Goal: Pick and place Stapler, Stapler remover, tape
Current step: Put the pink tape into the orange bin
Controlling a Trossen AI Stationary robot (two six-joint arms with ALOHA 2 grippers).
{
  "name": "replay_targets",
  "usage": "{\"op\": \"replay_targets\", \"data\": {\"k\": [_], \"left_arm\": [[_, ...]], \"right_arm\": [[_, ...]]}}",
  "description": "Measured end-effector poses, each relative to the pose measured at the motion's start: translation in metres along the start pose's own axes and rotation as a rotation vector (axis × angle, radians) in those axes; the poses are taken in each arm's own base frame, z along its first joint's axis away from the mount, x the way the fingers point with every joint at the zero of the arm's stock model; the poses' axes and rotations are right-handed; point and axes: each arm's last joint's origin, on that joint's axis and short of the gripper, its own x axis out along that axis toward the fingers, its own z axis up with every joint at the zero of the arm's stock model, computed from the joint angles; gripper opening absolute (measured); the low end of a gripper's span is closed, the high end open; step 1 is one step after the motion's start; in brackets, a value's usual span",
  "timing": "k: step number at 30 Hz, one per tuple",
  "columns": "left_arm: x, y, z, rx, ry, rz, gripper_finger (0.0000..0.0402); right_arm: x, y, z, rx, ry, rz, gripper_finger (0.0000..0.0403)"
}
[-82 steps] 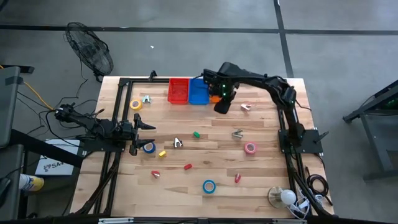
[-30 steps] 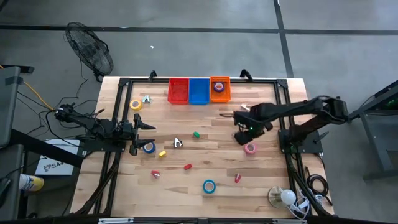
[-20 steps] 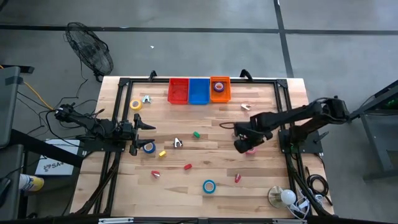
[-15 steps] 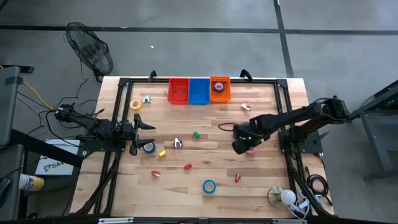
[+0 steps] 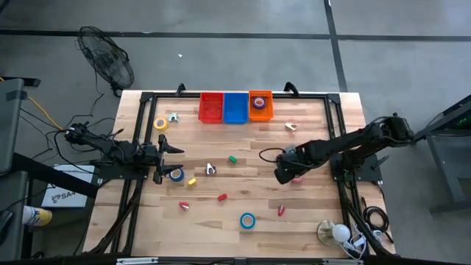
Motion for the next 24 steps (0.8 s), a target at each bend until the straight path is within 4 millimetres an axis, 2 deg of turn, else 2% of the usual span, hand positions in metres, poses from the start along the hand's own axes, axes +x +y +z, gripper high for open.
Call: {"op": "replay_targets", "data": {"k": [5, 13, 24], "left_arm": [[0.000, 0.000, 0.000, 0.000, 0.000, 0.000, 0.0262], [0.000, 0.000, 0.000, 0.001, 0.000, 0.000, 0.0262], [0.000, 0.000, 0.000, 0.000, 0.000, 0.000, 0.0262]], "right_arm": [[0.003, 0.002, -0.003, 0.008, -0.005, -0.014, 0.0142], [0.022, 0.005, -0.004, -0.005, 0.069, -0.078, 0.0142], [0.023, 0.007, -0.003, -0.006, 0.060, -0.063, 0.0128]]}}
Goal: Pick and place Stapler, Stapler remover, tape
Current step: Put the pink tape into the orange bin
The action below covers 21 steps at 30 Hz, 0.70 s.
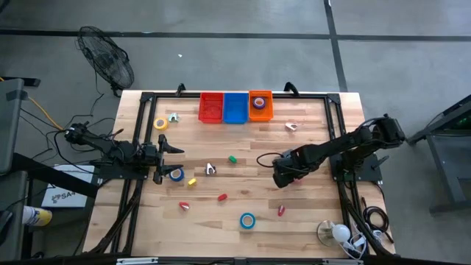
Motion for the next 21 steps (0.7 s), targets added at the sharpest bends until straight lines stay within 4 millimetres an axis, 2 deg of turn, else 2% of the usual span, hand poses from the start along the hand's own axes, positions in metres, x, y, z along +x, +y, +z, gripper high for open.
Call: {"op": "replay_targets", "data": {"k": [21], "left_arm": [[0.0000, 0.0000, 0.0000, 0.000, 0.000, 0.000, 0.0262]], "right_arm": [[-0.0004, 0.0012, 0.0001, -0.042, 0.004, 0.014, 0.0023]]}}
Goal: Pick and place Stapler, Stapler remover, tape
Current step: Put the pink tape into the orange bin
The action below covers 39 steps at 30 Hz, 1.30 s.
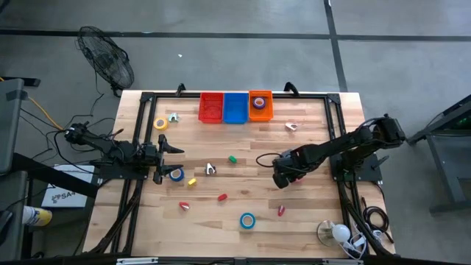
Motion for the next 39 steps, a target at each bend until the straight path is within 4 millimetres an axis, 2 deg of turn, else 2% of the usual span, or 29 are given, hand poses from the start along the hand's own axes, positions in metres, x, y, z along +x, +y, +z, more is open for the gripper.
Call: {"op": "replay_targets", "data": {"k": [8, 12, 16, 20, 25, 39], "left_arm": [[0.000, 0.000, 0.000, 0.000, 0.000, 0.000, 0.0262], [0.000, 0.000, 0.000, 0.000, 0.000, 0.000, 0.0262], [0.000, 0.000, 0.000, 0.000, 0.000, 0.000, 0.0262], [0.000, 0.000, 0.000, 0.000, 0.000, 0.000, 0.0262], [0.000, 0.000, 0.000, 0.000, 0.000, 0.000, 0.0262], [0.000, 0.000, 0.000, 0.000, 0.000, 0.000, 0.0262]], "right_arm": [[-0.009, 0.007, 0.002, -0.050, -0.005, 0.016, 0.0022], [-0.024, 0.013, 0.006, -0.083, -0.016, 0.005, 0.0022], [-0.042, 0.018, 0.018, -0.121, -0.045, 0.000, 0.0022], [-0.055, 0.019, 0.040, -0.173, -0.108, 0.029, 0.0022], [-0.061, 0.013, 0.070, -0.248, -0.170, 0.077, 0.0022], [-0.076, -0.033, 0.160, -0.334, -0.403, 0.240, 0.0023]]}}
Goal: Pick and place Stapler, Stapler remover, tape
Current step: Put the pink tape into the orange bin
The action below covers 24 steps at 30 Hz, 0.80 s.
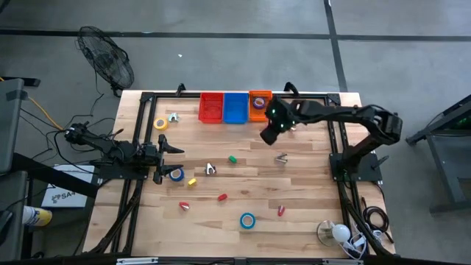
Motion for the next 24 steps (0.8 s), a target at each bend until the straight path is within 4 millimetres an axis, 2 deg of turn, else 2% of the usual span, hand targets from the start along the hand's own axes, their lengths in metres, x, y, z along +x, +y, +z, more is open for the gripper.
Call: {"op": "replay_targets", "data": {"k": [7, 12, 17, 24], "left_arm": [[0.000, 0.000, 0.000, 0.000, 0.000, 0.000, 0.0262], [0.000, 0.000, 0.000, 0.000, 0.000, 0.000, 0.0262], [0.000, 0.000, 0.000, 0.000, 0.000, 0.000, 0.0262], [0.000, 0.000, 0.000, 0.000, 0.000, 0.000, 0.0262]], "right_arm": [[-0.006, -0.030, 0.027, -0.009, -0.165, 0.064, 0.0023], [-0.003, -0.043, 0.045, -0.023, -0.212, 0.053, 0.0023], [0.010, -0.046, 0.072, -0.066, -0.129, 0.050, 0.0023], [0.022, -0.054, 0.106, -0.062, 0.035, -0.088, 0.0023]]}}
